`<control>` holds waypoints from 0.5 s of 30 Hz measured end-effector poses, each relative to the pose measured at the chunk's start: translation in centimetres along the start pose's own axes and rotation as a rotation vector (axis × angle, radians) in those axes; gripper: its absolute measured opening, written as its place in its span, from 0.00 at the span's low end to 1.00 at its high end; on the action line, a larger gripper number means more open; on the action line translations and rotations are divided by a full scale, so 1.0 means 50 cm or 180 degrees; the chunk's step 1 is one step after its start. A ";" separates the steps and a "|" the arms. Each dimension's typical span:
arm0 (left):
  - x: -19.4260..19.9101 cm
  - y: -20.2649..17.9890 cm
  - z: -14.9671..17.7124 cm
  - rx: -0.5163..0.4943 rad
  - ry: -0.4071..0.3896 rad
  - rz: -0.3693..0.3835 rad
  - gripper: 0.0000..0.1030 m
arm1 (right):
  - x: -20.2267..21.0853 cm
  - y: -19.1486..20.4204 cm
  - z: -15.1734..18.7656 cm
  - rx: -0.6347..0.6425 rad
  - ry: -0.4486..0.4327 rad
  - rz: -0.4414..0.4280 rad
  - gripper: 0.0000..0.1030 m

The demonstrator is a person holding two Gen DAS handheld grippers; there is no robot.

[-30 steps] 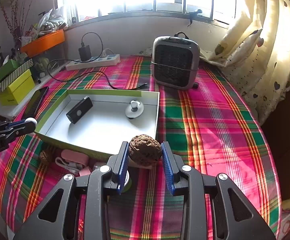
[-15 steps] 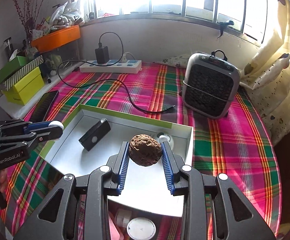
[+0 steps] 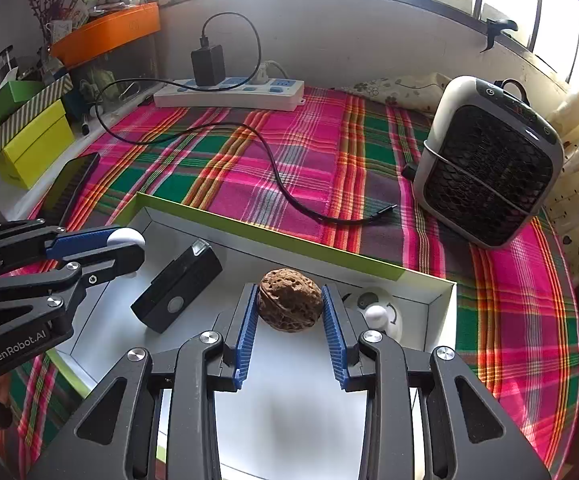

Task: Organize objects
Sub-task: 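Lift and carry the walnut and the knob over the green box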

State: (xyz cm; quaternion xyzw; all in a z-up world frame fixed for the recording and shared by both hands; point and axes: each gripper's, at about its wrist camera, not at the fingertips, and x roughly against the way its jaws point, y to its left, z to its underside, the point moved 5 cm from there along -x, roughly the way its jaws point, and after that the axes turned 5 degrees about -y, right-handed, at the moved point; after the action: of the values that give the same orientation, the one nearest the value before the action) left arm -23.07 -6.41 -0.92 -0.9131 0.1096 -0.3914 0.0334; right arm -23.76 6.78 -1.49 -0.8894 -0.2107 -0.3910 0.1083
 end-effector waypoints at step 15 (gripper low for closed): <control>-0.033 0.006 -0.013 -0.0043 0.0053 -0.0037 0.20 | -0.052 0.015 -0.007 0.0162 0.0194 0.0002 0.32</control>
State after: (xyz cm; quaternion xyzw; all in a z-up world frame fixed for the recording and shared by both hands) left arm -24.72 -6.33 -1.67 -0.9106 0.1072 -0.3984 0.0240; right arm -25.22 5.25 -3.18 -0.8741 -0.2170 -0.4124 0.1373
